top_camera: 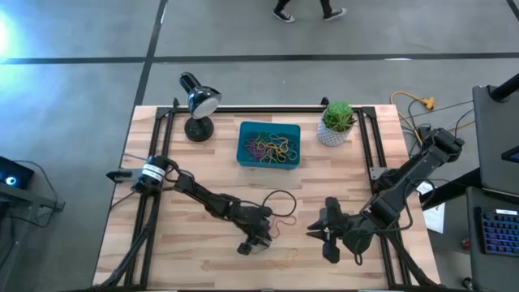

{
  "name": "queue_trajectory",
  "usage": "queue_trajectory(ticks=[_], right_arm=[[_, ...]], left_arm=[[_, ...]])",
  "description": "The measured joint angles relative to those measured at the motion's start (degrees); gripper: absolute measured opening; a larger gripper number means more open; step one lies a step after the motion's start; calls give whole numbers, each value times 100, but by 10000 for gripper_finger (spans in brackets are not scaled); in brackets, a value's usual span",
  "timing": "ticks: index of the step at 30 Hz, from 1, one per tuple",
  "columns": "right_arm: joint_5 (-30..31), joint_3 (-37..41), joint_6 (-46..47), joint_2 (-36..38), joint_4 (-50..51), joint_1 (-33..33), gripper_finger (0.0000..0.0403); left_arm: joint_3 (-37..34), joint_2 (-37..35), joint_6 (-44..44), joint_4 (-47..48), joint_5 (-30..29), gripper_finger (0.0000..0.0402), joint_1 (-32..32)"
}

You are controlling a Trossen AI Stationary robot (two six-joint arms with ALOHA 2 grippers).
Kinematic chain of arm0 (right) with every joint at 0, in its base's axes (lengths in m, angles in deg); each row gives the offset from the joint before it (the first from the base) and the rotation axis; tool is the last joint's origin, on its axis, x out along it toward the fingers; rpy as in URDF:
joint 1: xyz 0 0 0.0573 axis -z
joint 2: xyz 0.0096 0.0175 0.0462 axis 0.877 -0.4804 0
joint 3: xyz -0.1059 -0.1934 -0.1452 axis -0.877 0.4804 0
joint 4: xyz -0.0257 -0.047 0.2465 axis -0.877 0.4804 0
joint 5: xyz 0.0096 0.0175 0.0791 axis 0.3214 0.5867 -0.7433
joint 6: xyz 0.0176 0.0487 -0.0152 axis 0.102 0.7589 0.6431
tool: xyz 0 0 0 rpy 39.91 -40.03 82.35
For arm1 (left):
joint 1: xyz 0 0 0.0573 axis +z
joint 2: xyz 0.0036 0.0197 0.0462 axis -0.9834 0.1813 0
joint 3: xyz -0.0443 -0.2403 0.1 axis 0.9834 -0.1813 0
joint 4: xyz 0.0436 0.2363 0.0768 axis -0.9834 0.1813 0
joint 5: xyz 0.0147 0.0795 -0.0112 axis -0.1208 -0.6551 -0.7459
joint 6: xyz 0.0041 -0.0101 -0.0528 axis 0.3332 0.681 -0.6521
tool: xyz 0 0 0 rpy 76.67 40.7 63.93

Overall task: Pick and place rubber bands into bin
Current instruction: Put the blue rubber band into the blue bin

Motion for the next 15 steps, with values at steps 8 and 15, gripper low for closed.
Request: queue_trajectory(ticks=[8, 15], right_arm=[[-2, 0, 44, 0, -1, 0, 68], [-2, 0, 62, 0, -1, 0, 68]], left_arm=[[-37, 9, 85, 35, -89, 7, 13], [25, -40, -74, 105, -108, 2, 15]])
